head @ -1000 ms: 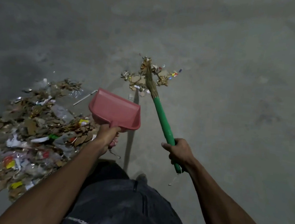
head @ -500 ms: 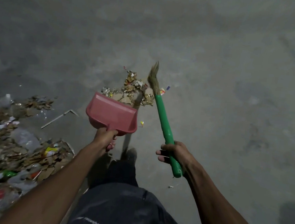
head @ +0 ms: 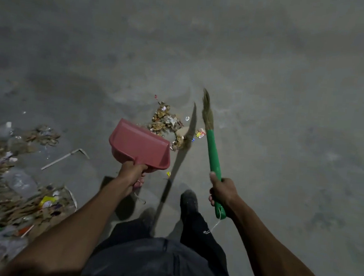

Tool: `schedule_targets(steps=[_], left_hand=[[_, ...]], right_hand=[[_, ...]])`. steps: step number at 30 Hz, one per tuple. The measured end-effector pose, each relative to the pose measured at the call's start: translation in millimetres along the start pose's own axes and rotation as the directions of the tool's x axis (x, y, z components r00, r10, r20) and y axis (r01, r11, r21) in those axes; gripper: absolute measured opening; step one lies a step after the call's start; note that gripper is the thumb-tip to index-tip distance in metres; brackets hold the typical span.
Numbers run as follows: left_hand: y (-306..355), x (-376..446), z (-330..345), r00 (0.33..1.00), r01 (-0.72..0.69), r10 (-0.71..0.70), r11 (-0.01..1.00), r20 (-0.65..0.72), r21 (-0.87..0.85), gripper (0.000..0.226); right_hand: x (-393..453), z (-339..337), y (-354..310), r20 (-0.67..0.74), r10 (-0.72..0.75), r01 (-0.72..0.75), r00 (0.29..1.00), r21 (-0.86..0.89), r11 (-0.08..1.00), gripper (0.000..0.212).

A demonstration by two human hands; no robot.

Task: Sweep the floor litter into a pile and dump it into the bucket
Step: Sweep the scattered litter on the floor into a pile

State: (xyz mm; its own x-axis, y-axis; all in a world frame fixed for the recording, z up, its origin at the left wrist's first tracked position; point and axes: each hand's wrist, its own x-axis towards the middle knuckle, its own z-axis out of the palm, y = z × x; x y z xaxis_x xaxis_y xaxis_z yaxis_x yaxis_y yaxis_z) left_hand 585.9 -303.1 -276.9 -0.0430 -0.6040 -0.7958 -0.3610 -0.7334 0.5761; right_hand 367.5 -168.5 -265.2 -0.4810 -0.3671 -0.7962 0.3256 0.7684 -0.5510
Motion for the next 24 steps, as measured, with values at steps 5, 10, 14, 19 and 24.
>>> schedule_targets(steps=[5, 10, 14, 19, 24], left_hand=[[16, 8, 45, 0.995, 0.058, -0.063, 0.997, -0.083, -0.059, 0.018], [26, 15, 88, 0.982, 0.139, -0.149, 0.986, -0.118, -0.086, 0.019], [29, 24, 101, 0.973, 0.175, -0.187, 0.98, -0.133, -0.094, 0.019], [22, 38, 85, 0.967, 0.217, -0.231, 0.967, -0.106, -0.133, 0.019], [-3, 56, 44, 0.951, 0.234, -0.273, 0.942, -0.145, -0.243, 0.02]], right_hand=[[77, -32, -17, -0.129, 0.054, -0.07, 0.99, -0.123, 0.99, 0.03], [136, -64, -32, -0.123, 0.138, -0.162, 0.983, -0.216, 0.963, 0.021], [165, -81, -37, -0.098, 0.228, -0.242, 0.969, -0.168, 0.956, 0.017], [187, -75, -36, -0.079, 0.248, -0.258, 0.966, -0.407, 0.876, 0.021], [198, -24, -40, -0.004, 0.169, -0.126, 0.986, -0.685, 0.718, 0.026]])
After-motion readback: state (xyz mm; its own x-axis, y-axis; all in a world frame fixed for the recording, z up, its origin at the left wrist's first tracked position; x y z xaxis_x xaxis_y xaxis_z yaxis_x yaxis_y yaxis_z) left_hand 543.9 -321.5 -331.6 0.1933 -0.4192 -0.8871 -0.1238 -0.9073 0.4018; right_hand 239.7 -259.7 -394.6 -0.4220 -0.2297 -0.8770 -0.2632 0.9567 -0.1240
